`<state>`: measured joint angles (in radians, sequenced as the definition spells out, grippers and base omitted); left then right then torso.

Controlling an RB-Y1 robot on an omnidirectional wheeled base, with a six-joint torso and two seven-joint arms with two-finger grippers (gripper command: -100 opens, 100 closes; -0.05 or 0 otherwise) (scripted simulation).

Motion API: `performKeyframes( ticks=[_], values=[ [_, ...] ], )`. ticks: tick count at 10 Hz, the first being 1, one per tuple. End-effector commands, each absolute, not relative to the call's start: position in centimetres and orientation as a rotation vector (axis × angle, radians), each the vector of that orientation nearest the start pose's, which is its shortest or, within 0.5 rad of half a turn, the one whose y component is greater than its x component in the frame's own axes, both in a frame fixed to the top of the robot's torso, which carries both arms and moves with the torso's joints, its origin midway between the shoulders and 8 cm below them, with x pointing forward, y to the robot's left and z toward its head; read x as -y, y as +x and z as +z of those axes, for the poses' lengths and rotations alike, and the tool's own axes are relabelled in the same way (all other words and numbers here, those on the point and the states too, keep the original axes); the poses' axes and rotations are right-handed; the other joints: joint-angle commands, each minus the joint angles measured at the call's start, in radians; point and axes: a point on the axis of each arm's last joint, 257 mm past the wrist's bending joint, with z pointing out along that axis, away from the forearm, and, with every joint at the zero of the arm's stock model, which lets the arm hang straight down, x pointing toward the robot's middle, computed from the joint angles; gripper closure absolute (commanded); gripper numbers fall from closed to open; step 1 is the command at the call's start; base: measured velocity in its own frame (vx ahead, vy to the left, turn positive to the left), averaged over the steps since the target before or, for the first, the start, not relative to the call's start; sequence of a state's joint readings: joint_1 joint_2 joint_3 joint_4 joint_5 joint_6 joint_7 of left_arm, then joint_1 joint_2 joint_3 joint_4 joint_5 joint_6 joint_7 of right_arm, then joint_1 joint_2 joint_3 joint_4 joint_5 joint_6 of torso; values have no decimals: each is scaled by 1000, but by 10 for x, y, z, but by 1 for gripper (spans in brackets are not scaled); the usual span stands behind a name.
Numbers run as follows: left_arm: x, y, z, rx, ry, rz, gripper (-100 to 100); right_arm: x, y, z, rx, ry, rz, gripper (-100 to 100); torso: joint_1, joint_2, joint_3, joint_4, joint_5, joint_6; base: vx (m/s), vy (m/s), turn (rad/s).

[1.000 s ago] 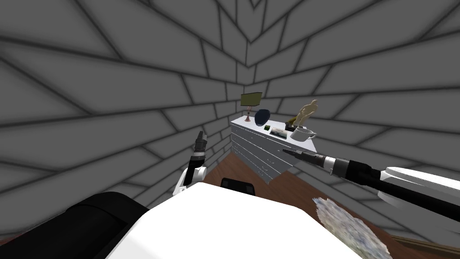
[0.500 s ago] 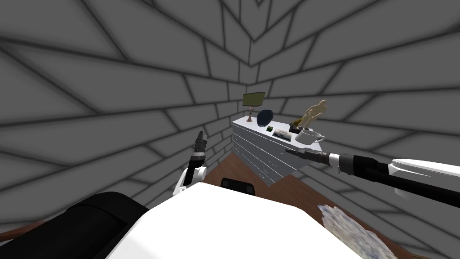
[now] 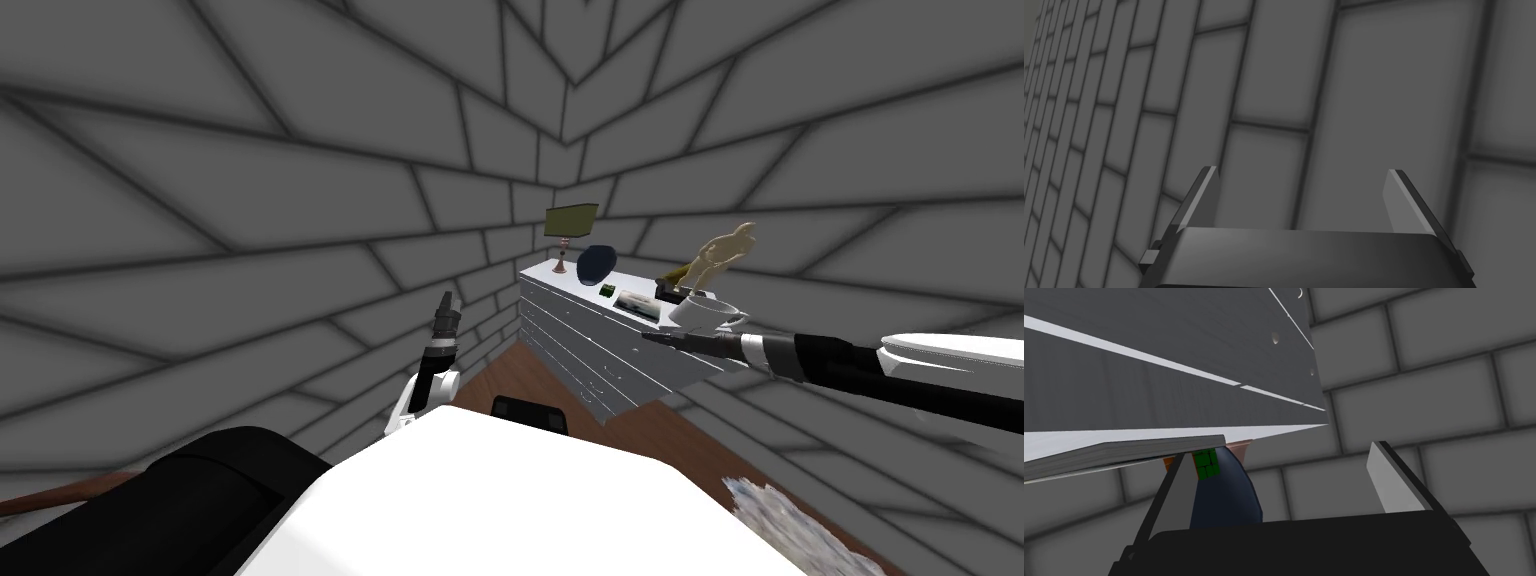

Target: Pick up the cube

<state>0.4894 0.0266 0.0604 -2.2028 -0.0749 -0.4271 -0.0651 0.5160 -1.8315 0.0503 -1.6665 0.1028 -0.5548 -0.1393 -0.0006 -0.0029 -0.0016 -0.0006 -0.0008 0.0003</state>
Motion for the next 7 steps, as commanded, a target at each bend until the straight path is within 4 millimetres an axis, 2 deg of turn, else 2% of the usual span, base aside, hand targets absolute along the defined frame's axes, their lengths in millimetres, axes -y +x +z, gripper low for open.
performKeyframes(
  ticks=[1,7],
  values=[
    [-297,368,-21,-783,-670,-1102,0,442,402,-146,-2252,-473,370,-100,0,0,0,0,0,0,43,-26,148],
    [-297,368,-21,-783,-670,-1102,0,455,401,-139,-2339,-557,290,-100,0,-1,-1,0,0,-1,54,-36,91]
  ],
)
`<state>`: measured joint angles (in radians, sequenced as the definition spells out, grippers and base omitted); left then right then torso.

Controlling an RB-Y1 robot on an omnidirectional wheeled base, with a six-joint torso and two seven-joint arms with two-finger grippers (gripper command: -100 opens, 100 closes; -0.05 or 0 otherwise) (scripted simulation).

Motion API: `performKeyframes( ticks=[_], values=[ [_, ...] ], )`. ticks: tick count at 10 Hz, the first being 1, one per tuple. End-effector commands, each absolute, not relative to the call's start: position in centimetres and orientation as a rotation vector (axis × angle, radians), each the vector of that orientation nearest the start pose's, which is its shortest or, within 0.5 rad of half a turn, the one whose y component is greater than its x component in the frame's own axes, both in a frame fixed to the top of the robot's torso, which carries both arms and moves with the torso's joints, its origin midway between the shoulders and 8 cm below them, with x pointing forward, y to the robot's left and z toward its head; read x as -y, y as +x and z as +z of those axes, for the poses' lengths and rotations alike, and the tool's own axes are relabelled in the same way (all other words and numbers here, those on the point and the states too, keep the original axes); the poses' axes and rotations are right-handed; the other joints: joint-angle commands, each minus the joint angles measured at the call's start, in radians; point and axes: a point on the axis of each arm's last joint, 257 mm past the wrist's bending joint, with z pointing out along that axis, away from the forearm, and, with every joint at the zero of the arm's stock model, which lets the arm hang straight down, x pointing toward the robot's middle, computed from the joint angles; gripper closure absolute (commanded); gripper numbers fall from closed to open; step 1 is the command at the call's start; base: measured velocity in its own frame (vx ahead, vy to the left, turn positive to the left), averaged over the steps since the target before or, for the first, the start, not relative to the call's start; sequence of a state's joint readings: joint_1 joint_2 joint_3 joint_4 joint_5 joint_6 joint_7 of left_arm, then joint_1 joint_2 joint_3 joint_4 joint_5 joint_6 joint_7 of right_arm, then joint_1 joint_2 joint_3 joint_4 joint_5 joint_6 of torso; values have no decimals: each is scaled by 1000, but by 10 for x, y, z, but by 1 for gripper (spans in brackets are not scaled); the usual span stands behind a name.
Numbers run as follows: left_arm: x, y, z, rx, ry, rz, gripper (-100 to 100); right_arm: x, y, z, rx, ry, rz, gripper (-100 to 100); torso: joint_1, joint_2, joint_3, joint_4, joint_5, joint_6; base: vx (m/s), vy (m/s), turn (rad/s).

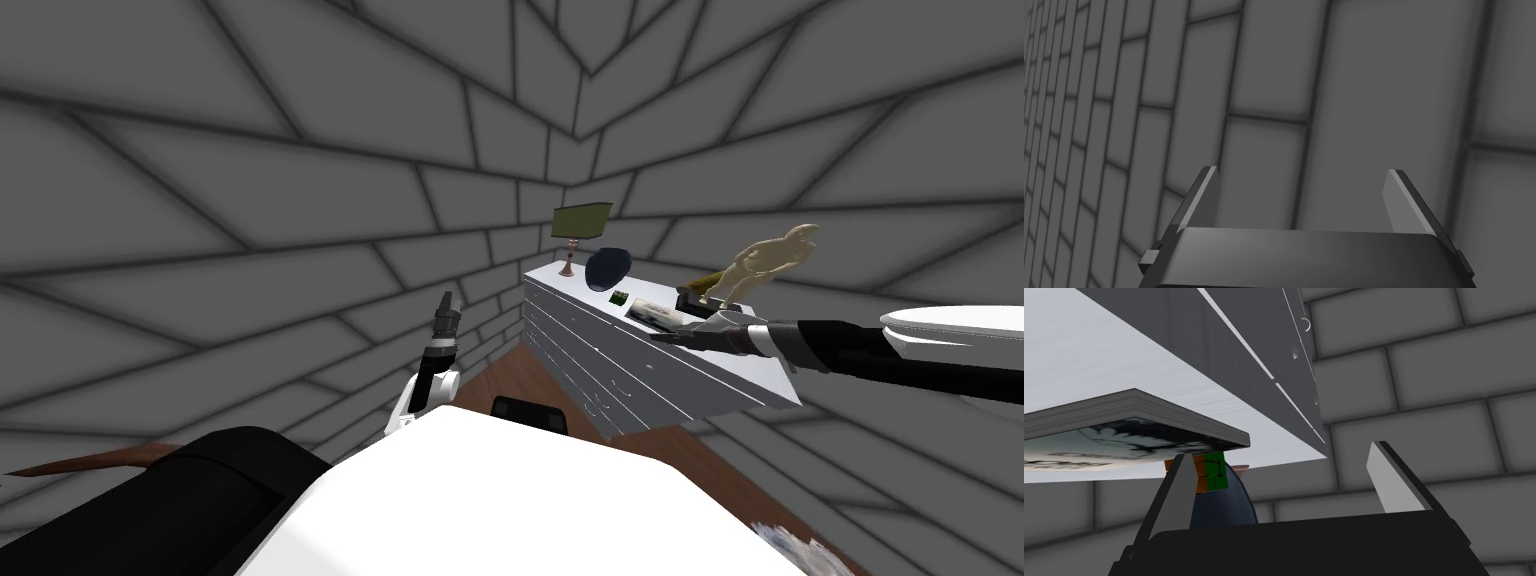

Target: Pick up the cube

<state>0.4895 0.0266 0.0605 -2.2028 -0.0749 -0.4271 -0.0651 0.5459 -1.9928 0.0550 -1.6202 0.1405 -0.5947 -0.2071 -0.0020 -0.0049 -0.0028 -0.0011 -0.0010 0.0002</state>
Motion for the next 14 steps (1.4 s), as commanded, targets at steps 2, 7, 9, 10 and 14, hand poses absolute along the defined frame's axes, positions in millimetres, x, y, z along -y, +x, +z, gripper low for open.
performKeyframes(
  ticks=[2,7,9,10,14],
  values=[
    [-297,368,-21,-783,-670,-1102,0,460,399,-138,-2376,-579,265,-100,0,2,1,0,0,0,45,-47,75],
    [-297,368,-21,-783,-670,-1102,0,474,393,-133,-2482,-644,192,-100,0,-1,0,0,0,0,70,-57,146],
    [-297,368,-21,-783,-670,-1102,0,477,392,-129,-2518,-680,156,-100,-1,-2,-1,-1,-1,0,80,-66,99],
    [-297,368,-21,-783,-670,-1102,0,480,390,-128,-2546,-692,140,-100,-1,-2,-1,-1,0,0,86,-74,217],
    [-297,368,-21,-783,-670,-1102,0,484,387,-122,-2618,-753,80,-100,2,-2,-1,-1,0,0,74,-44,150]
  ],
)
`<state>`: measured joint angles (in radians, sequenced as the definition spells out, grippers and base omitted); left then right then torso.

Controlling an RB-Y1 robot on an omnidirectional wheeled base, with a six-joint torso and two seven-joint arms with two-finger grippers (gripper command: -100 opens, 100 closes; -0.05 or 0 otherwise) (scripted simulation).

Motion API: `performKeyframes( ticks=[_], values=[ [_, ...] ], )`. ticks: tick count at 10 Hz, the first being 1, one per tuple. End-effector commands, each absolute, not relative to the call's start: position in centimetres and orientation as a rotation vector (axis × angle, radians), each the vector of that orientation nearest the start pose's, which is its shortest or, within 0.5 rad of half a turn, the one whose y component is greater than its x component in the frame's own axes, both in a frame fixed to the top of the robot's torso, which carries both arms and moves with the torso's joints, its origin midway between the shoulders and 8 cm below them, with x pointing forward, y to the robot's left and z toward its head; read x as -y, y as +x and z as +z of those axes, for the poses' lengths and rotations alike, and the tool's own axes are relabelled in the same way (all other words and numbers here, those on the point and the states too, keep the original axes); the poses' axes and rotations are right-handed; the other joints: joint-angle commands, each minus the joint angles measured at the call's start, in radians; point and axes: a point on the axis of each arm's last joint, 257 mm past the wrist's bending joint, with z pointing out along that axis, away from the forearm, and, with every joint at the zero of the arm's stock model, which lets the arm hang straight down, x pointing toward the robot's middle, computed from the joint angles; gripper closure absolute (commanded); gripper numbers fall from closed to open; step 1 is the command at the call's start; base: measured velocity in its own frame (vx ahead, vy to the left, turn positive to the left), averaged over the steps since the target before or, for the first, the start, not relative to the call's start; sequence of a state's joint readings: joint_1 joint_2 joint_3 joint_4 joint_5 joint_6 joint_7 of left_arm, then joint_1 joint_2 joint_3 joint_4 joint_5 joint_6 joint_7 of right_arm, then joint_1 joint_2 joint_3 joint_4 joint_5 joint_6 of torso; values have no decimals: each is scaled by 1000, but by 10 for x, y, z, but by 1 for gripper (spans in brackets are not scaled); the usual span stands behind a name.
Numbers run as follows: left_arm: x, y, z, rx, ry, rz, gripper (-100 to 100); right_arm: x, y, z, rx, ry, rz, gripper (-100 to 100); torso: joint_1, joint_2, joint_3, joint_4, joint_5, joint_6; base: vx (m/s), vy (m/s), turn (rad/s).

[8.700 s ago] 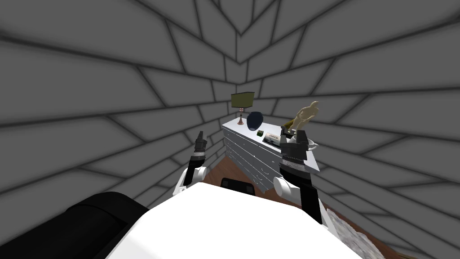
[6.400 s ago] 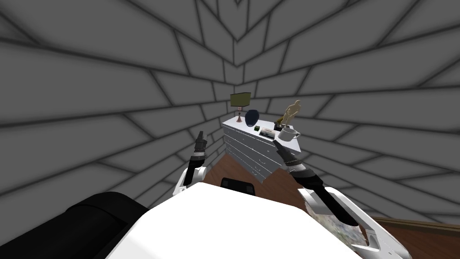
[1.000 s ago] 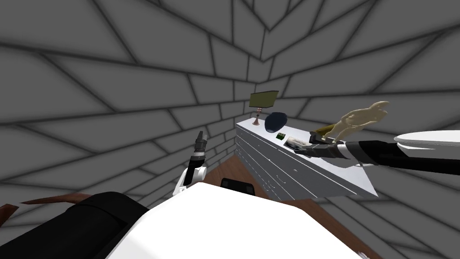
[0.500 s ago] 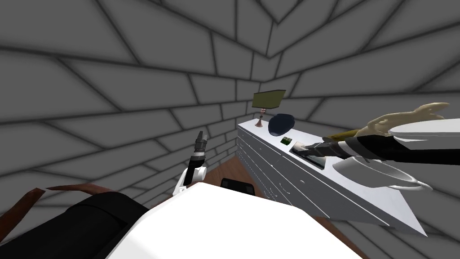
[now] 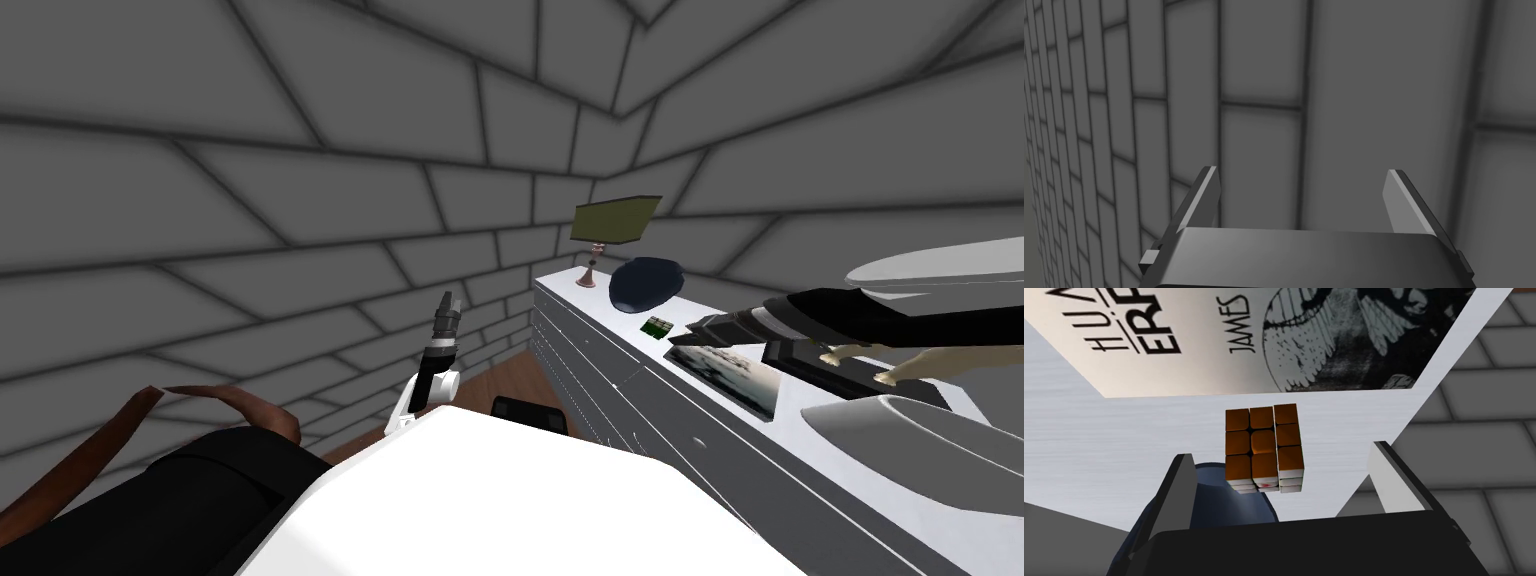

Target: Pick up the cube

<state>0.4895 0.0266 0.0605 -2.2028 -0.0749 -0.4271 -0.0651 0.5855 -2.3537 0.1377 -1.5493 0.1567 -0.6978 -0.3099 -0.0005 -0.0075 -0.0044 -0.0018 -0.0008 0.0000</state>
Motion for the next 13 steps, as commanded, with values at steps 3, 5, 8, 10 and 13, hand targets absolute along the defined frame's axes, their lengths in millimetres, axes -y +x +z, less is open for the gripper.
performKeyframes(
  ticks=[3,5,8,10,13],
  values=[
    [-297,368,-21,-783,-670,-1102,0,484,387,-120,-2636,-769,68,-100,2,0,0,0,0,0,66,-14,100],
    [-297,368,-21,-783,-670,-1102,0,492,380,-131,-2639,-756,67,-100,3,5,3,1,0,1,18,11,39],
    [-297,368,-21,-783,-670,-1102,0,495,377,-133,-2640,-754,67,100,4,5,3,2,1,1,17,17,25],
    [-297,368,-21,-783,-670,-1102,0,494,377,-133,-2640,-755,68,100,2,6,4,2,0,1,0,0,0],
    [-297,368,-21,-783,-670,-1102,0,495,378,-133,-2640,-754,67,0,2,6,4,2,0,1,0,0,0]
  ],
)
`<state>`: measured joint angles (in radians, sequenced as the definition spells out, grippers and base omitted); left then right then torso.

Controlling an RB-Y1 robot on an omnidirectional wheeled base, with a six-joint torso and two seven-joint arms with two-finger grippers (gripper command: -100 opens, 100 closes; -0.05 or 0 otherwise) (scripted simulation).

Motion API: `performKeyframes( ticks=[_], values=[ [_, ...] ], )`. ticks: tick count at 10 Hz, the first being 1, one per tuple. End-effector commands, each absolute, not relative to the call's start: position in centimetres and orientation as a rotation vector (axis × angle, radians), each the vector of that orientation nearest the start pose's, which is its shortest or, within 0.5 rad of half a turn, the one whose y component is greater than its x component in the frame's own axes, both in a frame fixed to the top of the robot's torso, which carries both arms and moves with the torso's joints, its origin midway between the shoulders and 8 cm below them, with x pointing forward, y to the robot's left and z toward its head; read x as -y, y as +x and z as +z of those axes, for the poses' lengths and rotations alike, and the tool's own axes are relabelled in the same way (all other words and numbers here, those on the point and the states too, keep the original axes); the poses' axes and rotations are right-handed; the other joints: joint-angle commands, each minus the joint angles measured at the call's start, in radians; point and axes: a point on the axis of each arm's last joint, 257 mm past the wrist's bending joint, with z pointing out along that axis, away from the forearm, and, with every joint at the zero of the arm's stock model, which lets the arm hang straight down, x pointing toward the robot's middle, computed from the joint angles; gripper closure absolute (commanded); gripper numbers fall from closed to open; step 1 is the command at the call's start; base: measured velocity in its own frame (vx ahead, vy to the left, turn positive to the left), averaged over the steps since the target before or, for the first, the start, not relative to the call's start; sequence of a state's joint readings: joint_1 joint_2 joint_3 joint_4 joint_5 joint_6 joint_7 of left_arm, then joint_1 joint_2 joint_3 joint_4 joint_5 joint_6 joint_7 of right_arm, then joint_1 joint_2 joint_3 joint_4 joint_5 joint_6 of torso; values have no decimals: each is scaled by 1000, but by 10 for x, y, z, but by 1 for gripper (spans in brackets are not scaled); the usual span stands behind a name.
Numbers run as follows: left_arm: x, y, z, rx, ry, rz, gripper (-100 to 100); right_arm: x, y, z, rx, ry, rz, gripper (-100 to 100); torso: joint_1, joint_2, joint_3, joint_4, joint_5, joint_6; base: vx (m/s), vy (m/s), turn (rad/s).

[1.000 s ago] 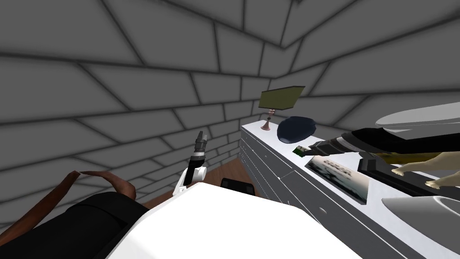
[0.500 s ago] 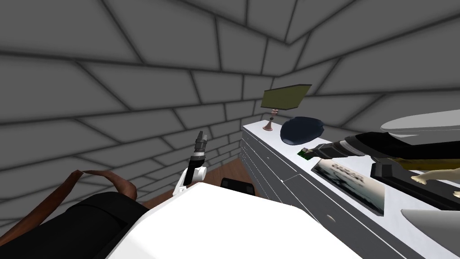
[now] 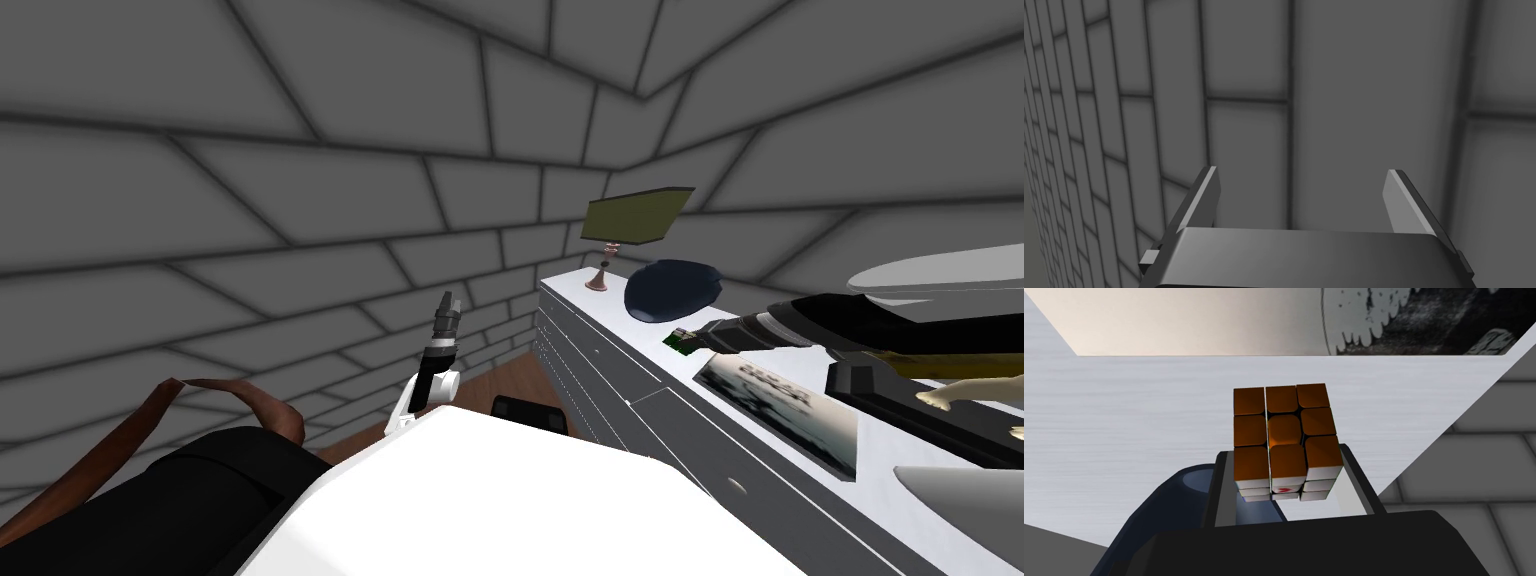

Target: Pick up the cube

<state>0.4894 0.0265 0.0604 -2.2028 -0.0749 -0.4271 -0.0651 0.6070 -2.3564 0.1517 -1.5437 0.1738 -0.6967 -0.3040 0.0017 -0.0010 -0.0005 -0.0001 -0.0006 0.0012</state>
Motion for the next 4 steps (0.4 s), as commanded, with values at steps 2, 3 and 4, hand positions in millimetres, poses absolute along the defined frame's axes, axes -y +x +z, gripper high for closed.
performKeyframes(
  ticks=[2,3,4],
  values=[
    [-297,368,-21,-783,-670,-1102,0,483,386,-120,-2638,-769,69,100,-1,1,1,1,0,1,-30,-30,-73],
    [-297,368,-21,-783,-670,-1102,0,486,384,-122,-2637,-768,66,100,-1,3,2,1,0,1,-18,-17,-3],
    [-297,368,-21,-783,-670,-1102,0,485,385,-121,-2637,-767,67,0,-1,2,1,1,0,1,0,0,0]
  ],
)
